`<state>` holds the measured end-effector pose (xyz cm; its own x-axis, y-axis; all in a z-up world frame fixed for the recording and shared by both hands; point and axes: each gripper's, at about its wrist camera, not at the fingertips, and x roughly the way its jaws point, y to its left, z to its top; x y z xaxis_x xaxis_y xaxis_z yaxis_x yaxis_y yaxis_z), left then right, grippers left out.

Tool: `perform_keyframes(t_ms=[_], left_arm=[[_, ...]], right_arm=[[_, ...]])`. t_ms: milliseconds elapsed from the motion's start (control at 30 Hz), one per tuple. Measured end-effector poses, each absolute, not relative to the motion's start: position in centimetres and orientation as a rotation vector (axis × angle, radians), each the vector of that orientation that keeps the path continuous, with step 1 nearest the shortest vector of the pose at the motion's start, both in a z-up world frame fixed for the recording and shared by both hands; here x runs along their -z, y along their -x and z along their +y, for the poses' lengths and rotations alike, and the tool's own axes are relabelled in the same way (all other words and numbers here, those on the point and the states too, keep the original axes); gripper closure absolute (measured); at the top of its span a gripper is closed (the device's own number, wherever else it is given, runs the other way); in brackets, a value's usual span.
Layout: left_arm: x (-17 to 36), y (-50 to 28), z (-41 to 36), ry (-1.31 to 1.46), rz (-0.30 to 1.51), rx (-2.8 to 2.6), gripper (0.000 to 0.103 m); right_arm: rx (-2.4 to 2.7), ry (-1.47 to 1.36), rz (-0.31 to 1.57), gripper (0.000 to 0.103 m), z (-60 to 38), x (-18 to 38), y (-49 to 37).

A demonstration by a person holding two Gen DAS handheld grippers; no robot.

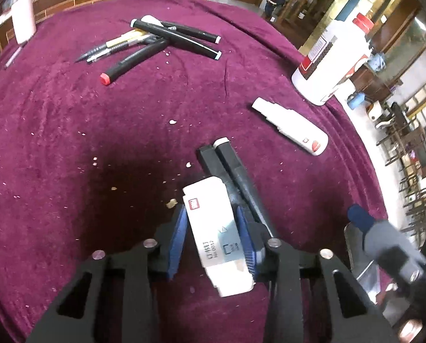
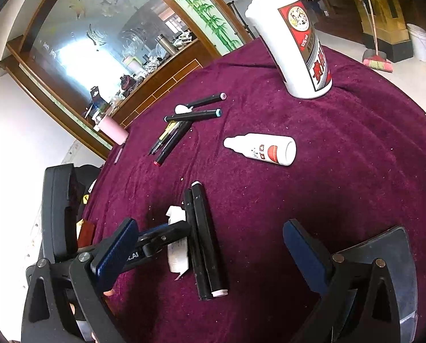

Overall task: Organize objects
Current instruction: 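Grasp the small white staple box with the left tool while the right tool grasps a black marker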

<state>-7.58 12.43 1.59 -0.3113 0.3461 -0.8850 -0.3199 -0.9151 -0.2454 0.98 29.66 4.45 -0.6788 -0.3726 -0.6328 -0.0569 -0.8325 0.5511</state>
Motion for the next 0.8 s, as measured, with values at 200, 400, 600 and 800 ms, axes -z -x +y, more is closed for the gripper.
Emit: perform_keyframes(t_ms=[200, 400, 600, 800], left_arm=[[-1.2, 6.4, 9.8, 1.55, 0.058, -2.247, 0.074], [-1.3, 4.1, 5.0, 1.573, 0.092, -2.261, 0.074], [-1.3, 1.8, 0.4, 1.591, 0.08, -2.286, 0.074], [-1.4, 0.8, -2.2, 1.591, -0.013, -2.282, 0.074]], right_arm=[[2.631, -1.195, -0.677, 0.01, 28.4, -4.7, -0.7], [2.548, -1.279, -0.472, 0.043, 25.0, -3.9, 0.4], [2.497, -1.336, -0.32, 0.046, 22.0, -2.8, 1.7], [2.494, -1.363, -0.236, 0.048, 20.5, -2.6, 2.5]])
